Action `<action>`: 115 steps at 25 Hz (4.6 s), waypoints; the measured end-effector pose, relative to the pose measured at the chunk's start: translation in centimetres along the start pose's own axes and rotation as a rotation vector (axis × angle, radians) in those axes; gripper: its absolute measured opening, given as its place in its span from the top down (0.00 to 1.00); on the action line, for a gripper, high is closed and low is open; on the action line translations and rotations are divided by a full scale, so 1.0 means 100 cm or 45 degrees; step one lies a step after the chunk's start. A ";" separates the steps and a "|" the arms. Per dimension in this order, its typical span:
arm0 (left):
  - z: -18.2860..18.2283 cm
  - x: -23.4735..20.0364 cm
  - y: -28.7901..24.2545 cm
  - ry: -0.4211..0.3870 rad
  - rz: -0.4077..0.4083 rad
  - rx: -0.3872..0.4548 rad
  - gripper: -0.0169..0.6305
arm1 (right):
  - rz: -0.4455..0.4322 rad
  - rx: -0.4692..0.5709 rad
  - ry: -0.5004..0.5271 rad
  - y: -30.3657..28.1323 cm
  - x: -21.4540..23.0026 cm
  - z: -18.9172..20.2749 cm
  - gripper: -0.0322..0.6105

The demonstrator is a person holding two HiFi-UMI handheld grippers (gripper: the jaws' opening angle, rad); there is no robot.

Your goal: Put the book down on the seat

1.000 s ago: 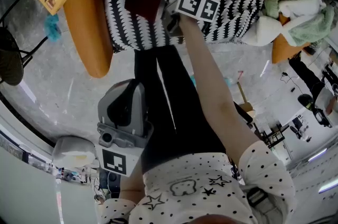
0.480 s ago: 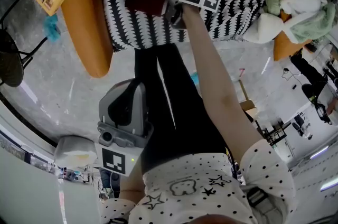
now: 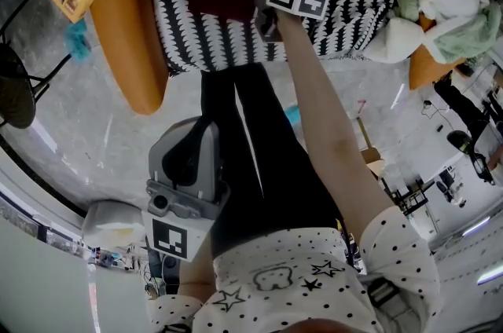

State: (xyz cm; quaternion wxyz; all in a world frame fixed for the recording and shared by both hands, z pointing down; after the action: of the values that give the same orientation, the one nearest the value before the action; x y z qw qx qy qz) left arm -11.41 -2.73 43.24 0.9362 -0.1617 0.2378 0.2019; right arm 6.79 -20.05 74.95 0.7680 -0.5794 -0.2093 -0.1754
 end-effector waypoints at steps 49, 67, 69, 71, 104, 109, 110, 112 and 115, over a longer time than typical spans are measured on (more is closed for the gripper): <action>-0.003 0.012 0.006 0.001 -0.042 0.011 0.97 | 0.273 0.119 0.330 0.033 0.002 -0.004 0.96; -0.029 0.024 0.001 -0.051 -0.034 0.067 0.97 | 0.205 0.264 0.381 0.072 -0.033 -0.037 0.96; -0.032 0.026 0.002 -0.060 -0.032 0.070 0.97 | 0.198 0.274 0.376 0.077 -0.035 -0.037 0.96; -0.036 0.030 0.002 -0.070 -0.028 0.072 0.97 | 0.191 0.285 0.372 0.085 -0.037 -0.039 0.96; -0.145 0.100 0.016 -0.081 0.091 0.156 0.97 | 0.092 0.466 0.333 0.205 -0.134 -0.095 0.96; -0.153 0.115 0.019 -0.075 0.136 0.156 0.97 | 0.076 0.489 0.349 0.222 -0.149 -0.096 0.96; -0.155 0.118 0.020 -0.077 0.143 0.159 0.97 | 0.074 0.490 0.353 0.225 -0.151 -0.095 0.96; -0.158 0.123 0.020 -0.084 0.164 0.165 0.97 | 0.073 0.492 0.362 0.231 -0.154 -0.094 0.96; -0.166 0.130 0.022 -0.100 0.191 0.179 0.97 | 0.073 0.503 0.380 0.241 -0.159 -0.095 0.96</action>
State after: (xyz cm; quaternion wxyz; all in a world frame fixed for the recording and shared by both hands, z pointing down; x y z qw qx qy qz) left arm -8.27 -3.55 22.28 0.9362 -0.0695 0.2258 0.2604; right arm 6.72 -22.39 44.65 0.8933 -0.3914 -0.1071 -0.1930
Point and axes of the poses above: the fingertips, and each gripper's own axes: y backward along the fingers, x to its right, z out of its underside, the point moved 7 cm from there along y, backward along the fingers, and after that the axes turned 3 degrees about -x, right-handed, at the moved point
